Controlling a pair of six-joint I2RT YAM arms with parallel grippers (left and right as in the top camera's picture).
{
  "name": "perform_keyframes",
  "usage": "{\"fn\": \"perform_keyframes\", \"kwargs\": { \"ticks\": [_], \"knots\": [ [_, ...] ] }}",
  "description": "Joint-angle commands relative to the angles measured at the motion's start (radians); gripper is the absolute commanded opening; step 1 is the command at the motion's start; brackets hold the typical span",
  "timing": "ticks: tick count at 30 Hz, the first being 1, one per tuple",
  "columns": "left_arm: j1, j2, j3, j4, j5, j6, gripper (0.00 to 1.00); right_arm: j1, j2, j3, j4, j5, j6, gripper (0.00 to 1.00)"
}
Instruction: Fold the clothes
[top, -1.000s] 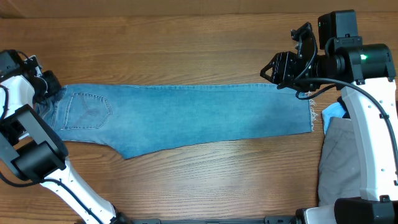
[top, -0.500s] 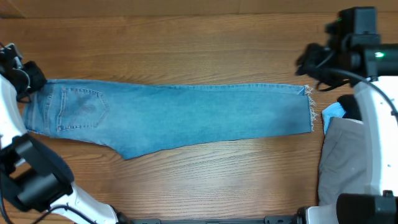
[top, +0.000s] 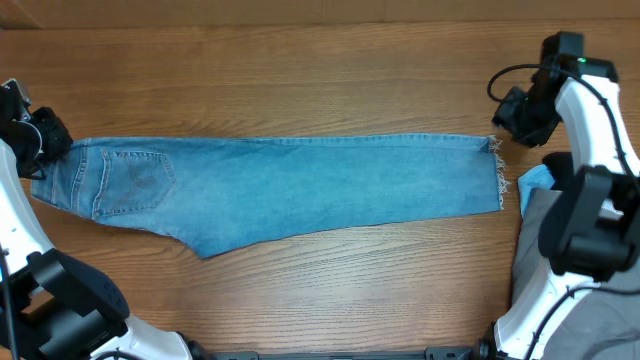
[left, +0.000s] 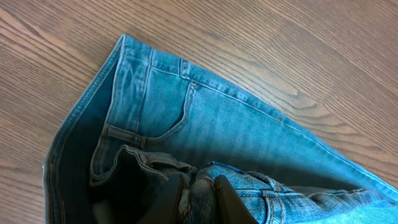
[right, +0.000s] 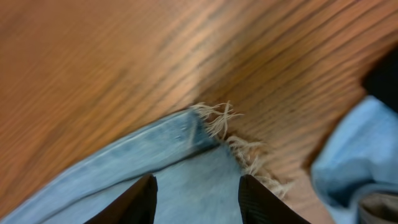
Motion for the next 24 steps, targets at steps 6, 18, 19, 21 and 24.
{"fn": "perform_keyframes", "kwargs": {
  "ticks": [6, 18, 19, 21, 24],
  "knots": [
    [0.01, -0.132, 0.031, 0.004, 0.006, -0.022, 0.04, 0.005, 0.164, -0.006, -0.006, -0.012, -0.083, 0.52],
    [0.009, -0.143, 0.031, 0.002, 0.024, -0.021, 0.05, 0.004, 0.172, -0.037, 0.027, -0.072, -0.086, 0.69],
    [0.009, -0.143, 0.031, 0.002, 0.024, -0.021, 0.05, 0.002, 0.172, -0.037, 0.034, -0.09, -0.086, 0.71],
    [0.009, -0.143, 0.031, 0.002, 0.029, -0.021, 0.05, 0.002, 0.172, -0.037, 0.04, -0.109, -0.085, 0.72],
    [0.009, -0.143, 0.031, 0.001, 0.032, -0.021, 0.04, 0.002, 0.172, -0.037, 0.031, -0.124, -0.085, 0.61]
  ]
}}
